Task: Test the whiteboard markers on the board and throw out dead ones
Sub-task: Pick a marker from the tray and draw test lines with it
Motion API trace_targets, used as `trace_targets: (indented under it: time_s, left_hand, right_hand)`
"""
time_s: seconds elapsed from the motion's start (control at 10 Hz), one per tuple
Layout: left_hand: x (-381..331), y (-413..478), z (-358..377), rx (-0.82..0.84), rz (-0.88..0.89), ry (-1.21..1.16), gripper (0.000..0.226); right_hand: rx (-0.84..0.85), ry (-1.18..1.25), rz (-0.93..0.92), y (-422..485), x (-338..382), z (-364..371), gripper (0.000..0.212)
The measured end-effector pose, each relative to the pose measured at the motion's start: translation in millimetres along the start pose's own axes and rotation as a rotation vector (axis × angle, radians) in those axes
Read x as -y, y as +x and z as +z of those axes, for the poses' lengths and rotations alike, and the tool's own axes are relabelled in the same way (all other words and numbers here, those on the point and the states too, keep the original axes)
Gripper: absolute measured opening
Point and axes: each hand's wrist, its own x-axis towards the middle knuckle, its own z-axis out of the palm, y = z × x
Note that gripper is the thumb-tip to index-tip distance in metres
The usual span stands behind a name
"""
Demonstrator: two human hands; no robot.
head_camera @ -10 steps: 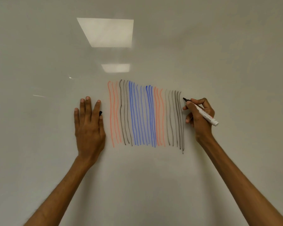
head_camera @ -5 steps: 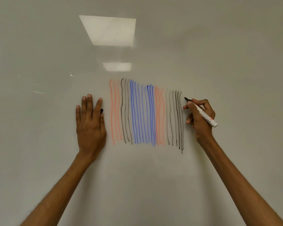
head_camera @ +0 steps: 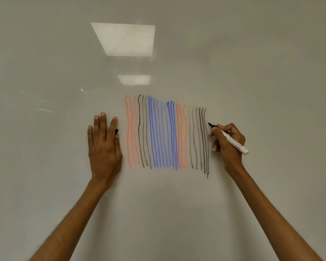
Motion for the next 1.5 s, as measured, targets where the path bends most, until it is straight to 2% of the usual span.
trace_targets:
  time_s: [0.3, 1.1, 1.5]
  left_hand:
    - [-2, -2, -1, 0.007, -0.017, -0.015, 0.048]
    - [-3, -5, -1, -0.013, -0.027, -0.025, 0.047]
    - [-3, -7, -2, 0.021, -0.032, -0.027, 0.049]
  right_hand:
    - [0.033, 0.02, 0.012, -25, -16, -12, 0.026]
    - [-0.003, 0.021, 0.155, -76, -39, -36, 0.034]
    - [0.082, -0.212, 0.153, -74, -34, -48, 0.03]
